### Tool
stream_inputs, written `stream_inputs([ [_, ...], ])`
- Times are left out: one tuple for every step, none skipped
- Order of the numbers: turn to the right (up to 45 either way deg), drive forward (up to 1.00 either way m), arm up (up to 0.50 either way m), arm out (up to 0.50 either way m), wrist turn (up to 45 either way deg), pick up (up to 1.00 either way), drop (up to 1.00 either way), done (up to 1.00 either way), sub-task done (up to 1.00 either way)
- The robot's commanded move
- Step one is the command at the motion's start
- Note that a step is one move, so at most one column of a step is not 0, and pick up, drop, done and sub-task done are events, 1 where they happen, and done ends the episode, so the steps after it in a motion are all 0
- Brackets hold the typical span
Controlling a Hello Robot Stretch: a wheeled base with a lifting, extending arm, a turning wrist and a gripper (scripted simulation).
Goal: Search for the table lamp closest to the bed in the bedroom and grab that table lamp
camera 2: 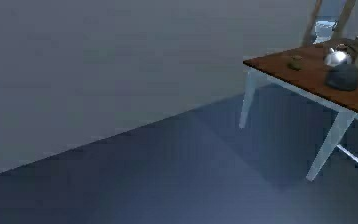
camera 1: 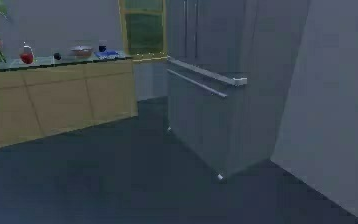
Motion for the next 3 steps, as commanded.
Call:
stream_inputs([
  [45.0, 0.00, 0.00, 0.00, 0.0, 0.00, 0.00, 0.00, 0.00],
  [45.0, 0.00, 0.00, 0.00, 0.0, 0.00, 0.00, 0.00, 0.00],
  [45.0, 0.00, 0.00, 0.00, 0.0, 0.00, 0.00, 0.00, 0.00],
])
